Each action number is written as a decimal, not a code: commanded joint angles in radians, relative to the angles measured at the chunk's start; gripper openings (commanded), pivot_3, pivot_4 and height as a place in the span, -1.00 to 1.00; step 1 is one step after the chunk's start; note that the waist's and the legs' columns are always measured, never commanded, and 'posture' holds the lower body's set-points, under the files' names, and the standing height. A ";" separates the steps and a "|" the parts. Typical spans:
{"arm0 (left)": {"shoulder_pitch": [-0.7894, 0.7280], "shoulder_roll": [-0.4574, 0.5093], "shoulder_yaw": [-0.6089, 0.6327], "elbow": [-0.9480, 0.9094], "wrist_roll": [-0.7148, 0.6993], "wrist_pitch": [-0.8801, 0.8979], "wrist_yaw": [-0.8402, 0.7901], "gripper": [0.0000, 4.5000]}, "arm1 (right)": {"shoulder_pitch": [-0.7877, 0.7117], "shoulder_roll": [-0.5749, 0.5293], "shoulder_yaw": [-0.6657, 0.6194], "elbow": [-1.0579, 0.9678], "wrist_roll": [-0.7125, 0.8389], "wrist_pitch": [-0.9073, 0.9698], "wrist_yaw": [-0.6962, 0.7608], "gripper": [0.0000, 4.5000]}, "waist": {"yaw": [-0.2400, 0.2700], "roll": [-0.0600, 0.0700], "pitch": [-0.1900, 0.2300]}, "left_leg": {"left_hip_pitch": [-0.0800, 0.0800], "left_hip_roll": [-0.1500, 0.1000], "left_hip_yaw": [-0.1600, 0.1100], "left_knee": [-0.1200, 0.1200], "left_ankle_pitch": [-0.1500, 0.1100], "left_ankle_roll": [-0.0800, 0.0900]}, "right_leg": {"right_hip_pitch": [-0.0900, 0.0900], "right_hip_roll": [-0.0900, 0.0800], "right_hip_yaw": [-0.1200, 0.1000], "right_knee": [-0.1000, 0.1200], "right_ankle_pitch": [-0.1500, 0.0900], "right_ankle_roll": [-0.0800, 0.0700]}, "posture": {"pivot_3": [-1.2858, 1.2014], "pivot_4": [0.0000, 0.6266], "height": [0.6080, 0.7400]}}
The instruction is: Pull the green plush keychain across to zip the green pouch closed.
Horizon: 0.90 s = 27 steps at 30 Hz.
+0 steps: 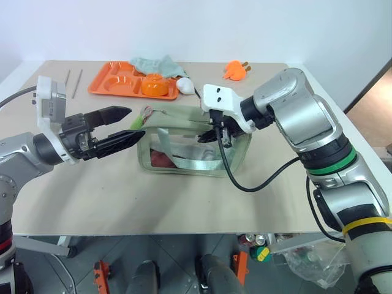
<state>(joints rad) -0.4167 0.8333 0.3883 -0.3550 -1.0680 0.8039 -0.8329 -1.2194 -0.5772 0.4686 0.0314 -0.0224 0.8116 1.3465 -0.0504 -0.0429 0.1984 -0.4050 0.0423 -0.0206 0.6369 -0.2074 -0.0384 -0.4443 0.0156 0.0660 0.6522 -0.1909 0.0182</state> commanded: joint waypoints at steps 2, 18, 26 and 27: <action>-0.020 0.009 0.008 -0.009 -0.005 -0.012 0.001 0.97 | 0.000 0.005 -0.061 -0.023 0.046 -0.005 -0.032 0.06 | 0.001 0.000 0.000 | 0.000 0.000 0.000 0.000 0.000 0.000 | 0.000 0.000 0.000 0.000 0.000 0.000 | 0.03 -0.52 1.00; -0.039 0.007 -0.017 0.007 -0.007 -0.008 -0.009 0.97 | 0.120 -0.330 -0.350 -0.015 0.316 -0.220 0.177 0.65 | 0.003 -0.001 0.000 | -0.001 0.000 0.000 0.000 -0.001 0.001 | 0.002 0.000 -0.001 -0.003 -0.002 0.001 | 0.03 -0.52 1.00; -0.065 0.005 -0.051 0.027 -0.005 0.000 -0.032 0.97 | 0.296 -0.343 -0.394 -0.023 0.311 -0.197 0.008 0.65 | -0.001 0.000 0.000 | 0.001 0.001 0.002 0.000 -0.001 0.001 | 0.000 0.001 0.002 -0.001 -0.001 0.001 | 0.03 -0.52 1.00; -0.071 0.003 -0.059 0.027 -0.006 0.002 -0.036 0.97 | 0.301 -0.336 -0.397 -0.022 0.318 -0.190 -0.008 0.65 | -0.001 0.000 0.000 | 0.001 0.001 0.001 0.000 -0.001 0.001 | 0.001 0.001 0.002 -0.001 -0.001 0.000 | 0.03 -0.52 1.00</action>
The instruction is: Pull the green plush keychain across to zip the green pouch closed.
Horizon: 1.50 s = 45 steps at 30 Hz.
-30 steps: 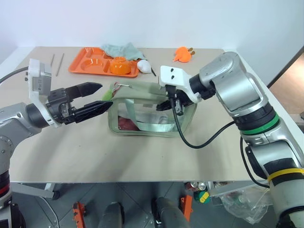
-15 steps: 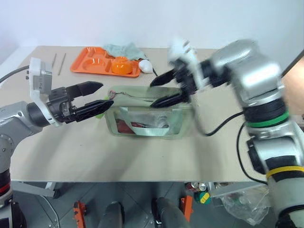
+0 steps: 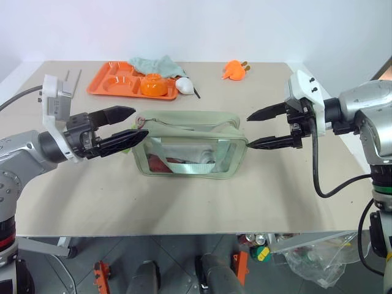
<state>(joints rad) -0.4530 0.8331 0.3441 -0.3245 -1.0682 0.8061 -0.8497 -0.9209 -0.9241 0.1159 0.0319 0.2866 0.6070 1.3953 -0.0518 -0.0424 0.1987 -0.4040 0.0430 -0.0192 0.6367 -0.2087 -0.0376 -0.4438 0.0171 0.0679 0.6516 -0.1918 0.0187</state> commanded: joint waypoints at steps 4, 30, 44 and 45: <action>-0.057 -0.005 -0.058 -0.018 -0.010 0.011 -0.035 0.97 | 0.009 0.030 -0.033 -0.013 0.019 0.031 -0.081 0.65 | 0.001 0.000 0.000 | 0.000 0.000 0.001 0.001 0.000 0.000 | 0.000 0.000 0.001 0.000 0.000 0.000 | 0.03 -0.52 1.00; -0.104 0.029 0.101 0.338 0.116 -0.039 0.058 0.97 | 0.057 0.051 0.004 -0.073 0.053 0.046 -0.082 -0.97 | -0.001 0.000 0.000 | 0.000 0.001 0.001 0.001 0.000 0.000 | 0.000 0.001 0.001 0.000 0.001 0.000 | 0.03 -0.52 1.00; 0.069 0.021 0.096 0.218 0.066 0.059 0.004 0.97 | 0.077 0.069 0.007 -0.078 0.050 0.054 -0.102 -0.97 | -0.003 0.000 0.000 | 0.001 0.003 0.001 0.001 0.000 0.000 | 0.000 0.003 0.001 0.000 0.001 -0.002 | 0.03 -0.52 1.00; 0.068 0.019 0.099 0.210 0.056 0.067 0.004 0.97 | 0.079 0.068 0.007 -0.080 0.050 0.054 -0.103 -0.97 | -0.004 0.000 0.000 | 0.001 0.003 0.001 0.001 0.000 0.000 | 0.000 0.003 0.001 0.000 0.001 -0.003 | 0.03 -0.52 1.00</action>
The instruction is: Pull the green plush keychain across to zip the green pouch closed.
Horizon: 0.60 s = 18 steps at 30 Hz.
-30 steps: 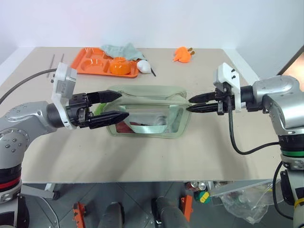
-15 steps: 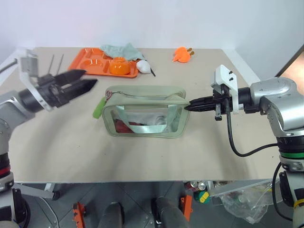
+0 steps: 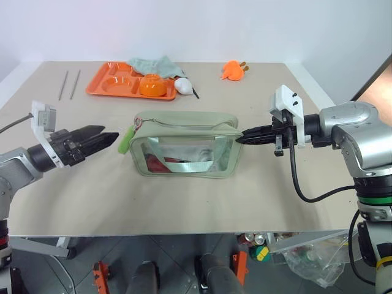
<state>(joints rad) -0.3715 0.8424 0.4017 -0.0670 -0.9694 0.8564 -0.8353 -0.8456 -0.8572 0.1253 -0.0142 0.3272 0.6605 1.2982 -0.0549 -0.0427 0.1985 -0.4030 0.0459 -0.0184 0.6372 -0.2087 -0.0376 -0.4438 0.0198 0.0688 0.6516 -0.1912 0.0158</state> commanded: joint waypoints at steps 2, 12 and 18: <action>-0.017 0.006 0.050 -0.060 -0.071 0.033 -0.008 0.97 | 0.006 0.001 -0.003 -0.035 0.009 0.000 -0.008 -0.97 | -0.002 0.000 0.000 | 0.000 0.000 0.000 0.000 0.000 0.000 | 0.000 0.000 0.000 0.000 0.000 0.000 | 0.03 -0.52 1.00; 0.026 0.004 0.019 -0.075 -0.057 0.043 -0.017 0.97 | 0.024 -0.008 -0.010 -0.047 0.016 0.002 -0.014 -0.97 | -0.004 0.000 0.000 | 0.000 0.000 0.000 0.000 0.000 0.000 | 0.000 0.000 0.000 0.000 0.000 0.000 | 0.03 -0.52 1.00; 0.054 0.010 -0.030 -0.083 0.006 0.031 -0.044 0.97 | 0.026 -0.010 -0.013 -0.046 0.016 0.002 -0.015 -0.97 | -0.005 0.000 0.000 | 0.001 0.000 0.000 0.000 0.000 0.000 | 0.000 0.000 0.000 0.000 0.000 -0.001 | 0.03 -0.52 1.00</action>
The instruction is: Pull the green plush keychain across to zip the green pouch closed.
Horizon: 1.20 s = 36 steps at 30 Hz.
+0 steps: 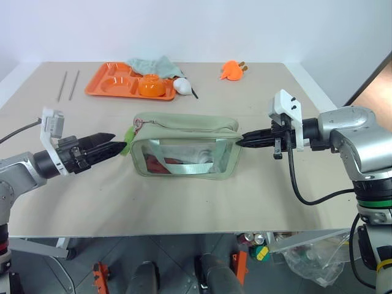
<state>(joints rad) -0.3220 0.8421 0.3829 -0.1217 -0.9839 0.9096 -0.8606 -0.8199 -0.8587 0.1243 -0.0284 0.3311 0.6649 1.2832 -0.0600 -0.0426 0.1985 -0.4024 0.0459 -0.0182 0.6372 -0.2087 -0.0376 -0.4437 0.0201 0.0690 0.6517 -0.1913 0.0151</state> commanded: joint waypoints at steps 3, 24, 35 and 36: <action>0.018 0.011 -0.041 -0.040 0.049 -0.030 -0.037 0.72 | 0.000 -0.009 -0.013 -0.033 0.012 -0.002 -0.001 -1.00 | 0.000 0.000 0.000 | 0.000 0.000 0.000 0.000 0.000 0.000 | 0.000 0.000 0.000 0.000 0.000 0.000 | 0.03 -0.52 1.00; -0.001 0.015 0.030 0.017 0.056 -0.056 -0.075 -0.98 | -0.017 -0.001 0.001 -0.013 0.002 -0.023 0.009 -1.00 | -0.001 0.000 0.000 | 0.000 0.000 0.000 0.000 0.000 0.000 | 0.000 0.000 0.000 0.000 0.000 -0.001 | 0.03 -0.52 1.00; 0.020 0.055 0.003 0.073 0.123 -0.066 -0.081 -0.21 | -0.022 0.002 0.000 -0.012 -0.002 -0.032 0.006 -1.00 | -0.001 0.000 0.000 | 0.000 0.000 0.000 0.000 0.000 0.000 | 0.000 0.000 0.000 0.000 -0.001 -0.001 | 0.03 -0.52 1.00; 0.022 0.057 -0.002 0.074 0.132 -0.068 -0.080 -0.05 | -0.022 0.002 -0.001 -0.013 -0.001 -0.032 0.006 -1.00 | -0.001 0.000 0.000 | 0.000 0.000 0.000 0.000 0.000 0.000 | 0.000 0.000 0.000 0.000 -0.001 -0.001 | 0.03 -0.52 1.00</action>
<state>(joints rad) -0.3025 0.8794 0.3741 -0.0467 -0.8700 0.8577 -0.9306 -0.8208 -0.8569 0.1245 -0.0260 0.3264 0.6436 1.2846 -0.0611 -0.0426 0.1986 -0.4025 0.0460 -0.0178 0.6372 -0.2087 -0.0376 -0.4438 0.0200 0.0694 0.6516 -0.1922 0.0138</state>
